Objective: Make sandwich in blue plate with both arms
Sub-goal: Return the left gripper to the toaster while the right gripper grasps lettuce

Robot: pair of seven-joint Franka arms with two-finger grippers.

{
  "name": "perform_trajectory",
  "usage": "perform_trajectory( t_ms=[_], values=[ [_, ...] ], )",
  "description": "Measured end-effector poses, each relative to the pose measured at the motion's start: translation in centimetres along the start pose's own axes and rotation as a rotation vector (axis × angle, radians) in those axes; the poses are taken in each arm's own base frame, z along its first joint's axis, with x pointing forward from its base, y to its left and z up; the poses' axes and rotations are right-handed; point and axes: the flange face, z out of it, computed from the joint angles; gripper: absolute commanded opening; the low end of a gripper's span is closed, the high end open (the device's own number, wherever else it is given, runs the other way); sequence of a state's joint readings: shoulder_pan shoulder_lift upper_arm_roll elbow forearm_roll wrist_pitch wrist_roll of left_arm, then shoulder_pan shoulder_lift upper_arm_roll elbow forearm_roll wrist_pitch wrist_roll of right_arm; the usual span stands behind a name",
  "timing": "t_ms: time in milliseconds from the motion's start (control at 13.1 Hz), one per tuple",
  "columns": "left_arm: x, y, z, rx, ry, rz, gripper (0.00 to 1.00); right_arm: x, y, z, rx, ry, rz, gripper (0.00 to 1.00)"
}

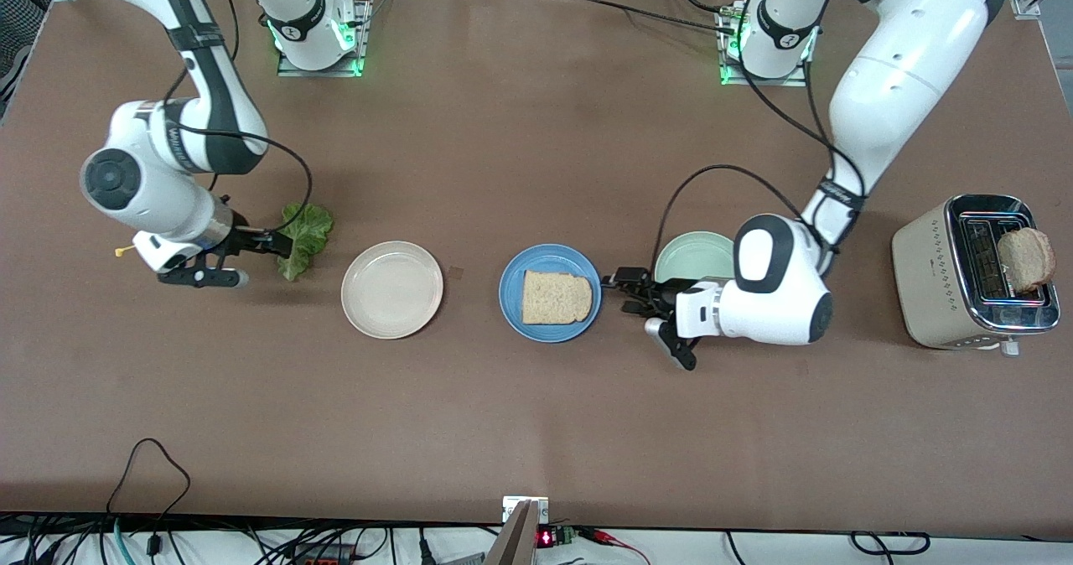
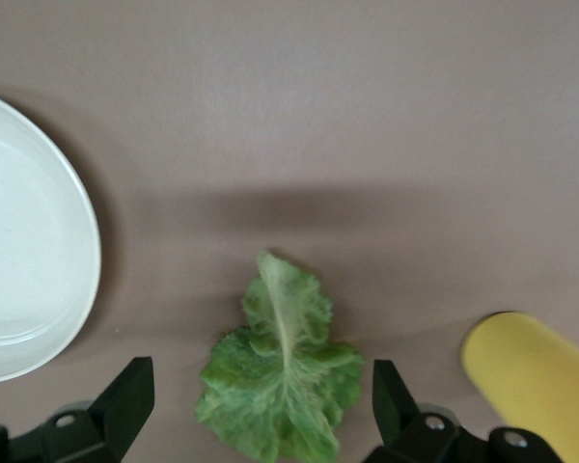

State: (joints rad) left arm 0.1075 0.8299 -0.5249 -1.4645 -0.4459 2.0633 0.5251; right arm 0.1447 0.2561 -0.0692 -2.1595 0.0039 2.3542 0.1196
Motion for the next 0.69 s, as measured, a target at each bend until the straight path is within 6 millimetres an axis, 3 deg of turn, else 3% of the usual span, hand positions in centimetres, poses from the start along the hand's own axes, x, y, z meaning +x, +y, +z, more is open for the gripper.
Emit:
perform_trajectory(
  t_ms=[229, 457, 686],
  values=[
    [-0.9, 2.4, -4.7, 0.2, -0.14, 0.025, 1.0, -2.1, -0.6, 3.0, 0.001, 0.013, 0.007, 1.0],
    [-1.8, 4.9, -9.0, 0.417, -0.253, 0.064, 1.0, -2.1, -0.4, 4.3, 0.003, 0.045, 0.013, 1.0],
    [-2.7, 6.7, -14.8, 0.614, -0.297, 0.096, 1.0, -1.5, -0.1, 6.1, 0.004, 0.085, 0.02, 1.0]
  ],
)
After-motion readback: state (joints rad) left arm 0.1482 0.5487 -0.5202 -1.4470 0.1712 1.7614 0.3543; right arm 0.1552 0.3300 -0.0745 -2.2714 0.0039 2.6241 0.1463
